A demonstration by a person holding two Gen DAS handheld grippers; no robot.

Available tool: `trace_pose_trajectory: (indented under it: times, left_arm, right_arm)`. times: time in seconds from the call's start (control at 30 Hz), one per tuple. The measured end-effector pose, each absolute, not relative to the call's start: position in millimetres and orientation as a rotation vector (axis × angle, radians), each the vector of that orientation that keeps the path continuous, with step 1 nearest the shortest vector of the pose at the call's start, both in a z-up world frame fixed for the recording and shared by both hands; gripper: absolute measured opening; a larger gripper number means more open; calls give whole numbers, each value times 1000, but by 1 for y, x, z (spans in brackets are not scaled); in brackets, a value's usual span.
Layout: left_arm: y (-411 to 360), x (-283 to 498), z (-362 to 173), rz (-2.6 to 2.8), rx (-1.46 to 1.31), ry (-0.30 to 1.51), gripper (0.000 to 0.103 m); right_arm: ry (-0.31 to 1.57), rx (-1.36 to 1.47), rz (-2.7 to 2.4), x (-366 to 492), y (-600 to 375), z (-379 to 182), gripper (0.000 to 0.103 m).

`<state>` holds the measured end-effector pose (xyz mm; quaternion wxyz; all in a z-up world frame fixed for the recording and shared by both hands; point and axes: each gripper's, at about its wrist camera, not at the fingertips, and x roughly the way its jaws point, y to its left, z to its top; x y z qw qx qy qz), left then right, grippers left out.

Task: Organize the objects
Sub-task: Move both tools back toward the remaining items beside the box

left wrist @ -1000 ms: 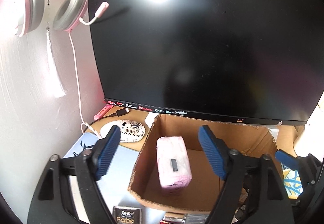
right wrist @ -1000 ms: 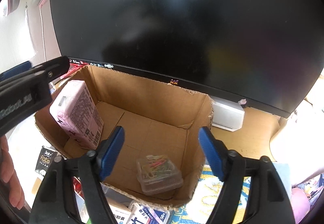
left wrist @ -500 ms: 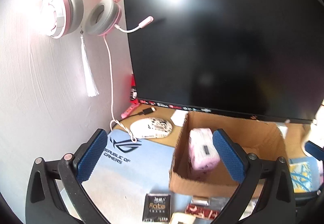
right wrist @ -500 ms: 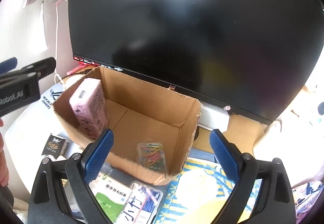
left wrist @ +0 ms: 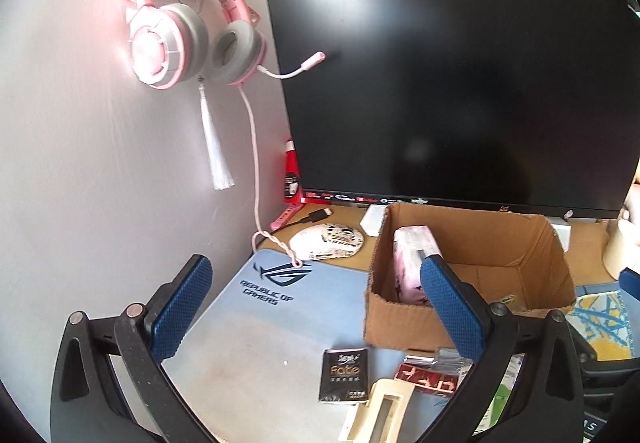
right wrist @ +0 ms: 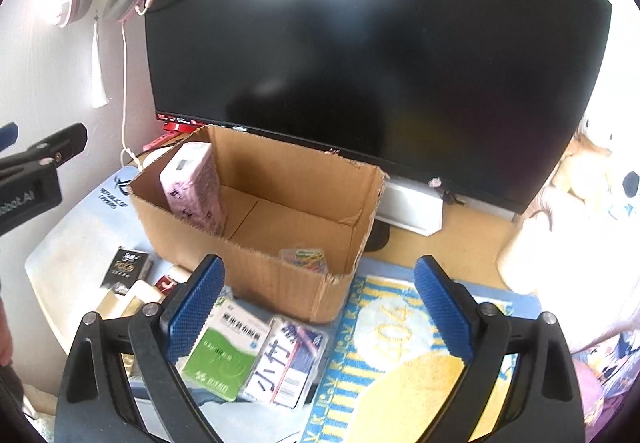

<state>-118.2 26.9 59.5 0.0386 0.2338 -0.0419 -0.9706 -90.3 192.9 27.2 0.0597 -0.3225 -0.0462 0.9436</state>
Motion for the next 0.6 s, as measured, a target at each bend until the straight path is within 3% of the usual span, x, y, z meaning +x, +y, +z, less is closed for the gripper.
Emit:
trace_pose_trajectory:
  times: [0.23,0.6]
  left_arm:
    - [19,-111,46,-2977,796,-98,103]
    - [16,-104,22,-2940,809,-160,103]
  right_arm:
    - [81,-1015,2938,-82,199,22,101]
    - [136,-1060,3025,-75,194,9,101]
